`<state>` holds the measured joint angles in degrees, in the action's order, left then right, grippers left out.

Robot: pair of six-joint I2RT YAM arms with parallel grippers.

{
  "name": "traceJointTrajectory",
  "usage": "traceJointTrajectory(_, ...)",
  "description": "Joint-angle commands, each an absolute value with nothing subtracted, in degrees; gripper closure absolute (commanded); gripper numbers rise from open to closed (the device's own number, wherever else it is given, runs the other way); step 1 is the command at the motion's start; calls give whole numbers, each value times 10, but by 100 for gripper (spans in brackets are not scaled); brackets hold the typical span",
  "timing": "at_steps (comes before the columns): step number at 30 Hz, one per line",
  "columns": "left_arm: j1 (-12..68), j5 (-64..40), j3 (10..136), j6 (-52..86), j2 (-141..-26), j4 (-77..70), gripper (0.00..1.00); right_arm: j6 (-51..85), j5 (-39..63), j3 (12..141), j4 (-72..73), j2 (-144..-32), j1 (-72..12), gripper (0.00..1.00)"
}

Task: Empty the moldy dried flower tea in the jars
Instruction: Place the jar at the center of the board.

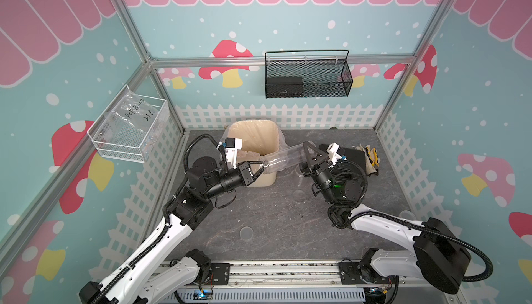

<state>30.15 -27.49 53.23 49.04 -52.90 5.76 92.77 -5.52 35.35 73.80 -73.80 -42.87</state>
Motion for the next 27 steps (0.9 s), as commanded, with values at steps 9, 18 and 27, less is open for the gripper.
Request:
traceJointTrajectory(9, 307, -247, 567, 421, -492, 169, 100, 917, -69, 326, 793, -716, -439, 21)
traceJointTrajectory(18, 307, -188, 721, 273, -490, 511, 100, 804, -123, 250, 721, -610, -438, 5)
traceJointTrajectory(27, 319, -63, 789, 264, -542, 786, 100, 567, -193, 247, 427, -406, -437, 5)
